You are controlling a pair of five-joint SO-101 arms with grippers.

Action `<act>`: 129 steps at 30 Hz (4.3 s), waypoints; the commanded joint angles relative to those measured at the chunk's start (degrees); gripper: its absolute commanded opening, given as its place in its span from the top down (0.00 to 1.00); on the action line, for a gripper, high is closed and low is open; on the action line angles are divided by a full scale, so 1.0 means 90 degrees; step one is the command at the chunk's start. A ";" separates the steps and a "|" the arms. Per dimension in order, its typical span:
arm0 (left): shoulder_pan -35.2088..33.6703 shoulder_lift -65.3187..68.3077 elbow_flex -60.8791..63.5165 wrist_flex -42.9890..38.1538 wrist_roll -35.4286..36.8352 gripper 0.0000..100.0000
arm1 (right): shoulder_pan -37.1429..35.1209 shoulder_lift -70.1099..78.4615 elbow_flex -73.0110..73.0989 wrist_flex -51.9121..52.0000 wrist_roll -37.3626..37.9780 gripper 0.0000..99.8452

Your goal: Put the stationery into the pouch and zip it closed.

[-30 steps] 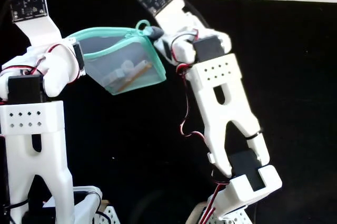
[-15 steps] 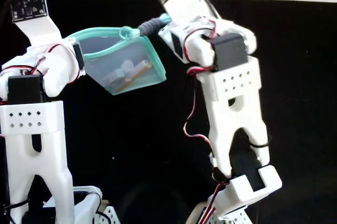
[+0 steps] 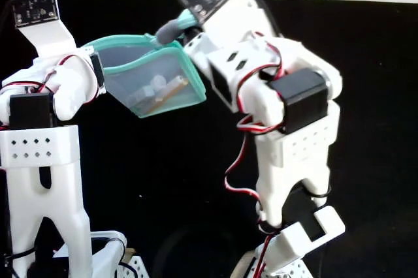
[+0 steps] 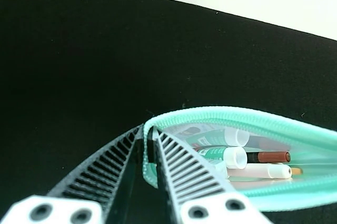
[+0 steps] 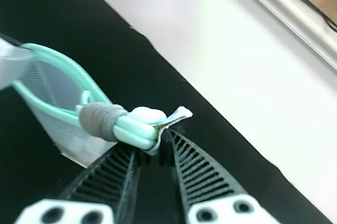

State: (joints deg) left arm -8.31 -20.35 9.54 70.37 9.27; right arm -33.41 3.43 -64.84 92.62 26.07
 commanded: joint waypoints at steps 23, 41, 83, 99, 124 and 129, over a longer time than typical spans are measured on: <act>0.0024 0.0063 0.0288 0.0020 -0.0039 0.99 | 0.0122 -0.0269 -0.0151 0.0493 -0.0068 0.99; 0.0024 0.0093 0.0298 -0.0010 -0.0039 0.99 | -0.0425 -0.0151 0.2769 0.0904 -0.0078 0.92; 0.0024 0.0103 0.0298 -0.0010 -0.0039 0.99 | -0.1206 -0.1148 0.2955 0.0132 -0.3878 0.72; 0.0024 0.0103 0.0298 -0.0010 -0.0039 0.99 | -0.1353 -0.1070 0.4166 -0.1421 -0.4063 0.72; 0.0024 0.0103 0.0308 -0.0010 -0.0039 0.99 | -0.0601 -0.1646 0.4098 -0.0933 -0.2901 0.99; 0.0024 0.0103 0.0298 -0.0010 -0.0039 0.99 | -0.0581 -0.2056 0.4098 -0.0650 -0.2442 0.99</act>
State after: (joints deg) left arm -8.22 -20.44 9.54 70.37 9.27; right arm -39.56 -11.16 -27.12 85.93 1.71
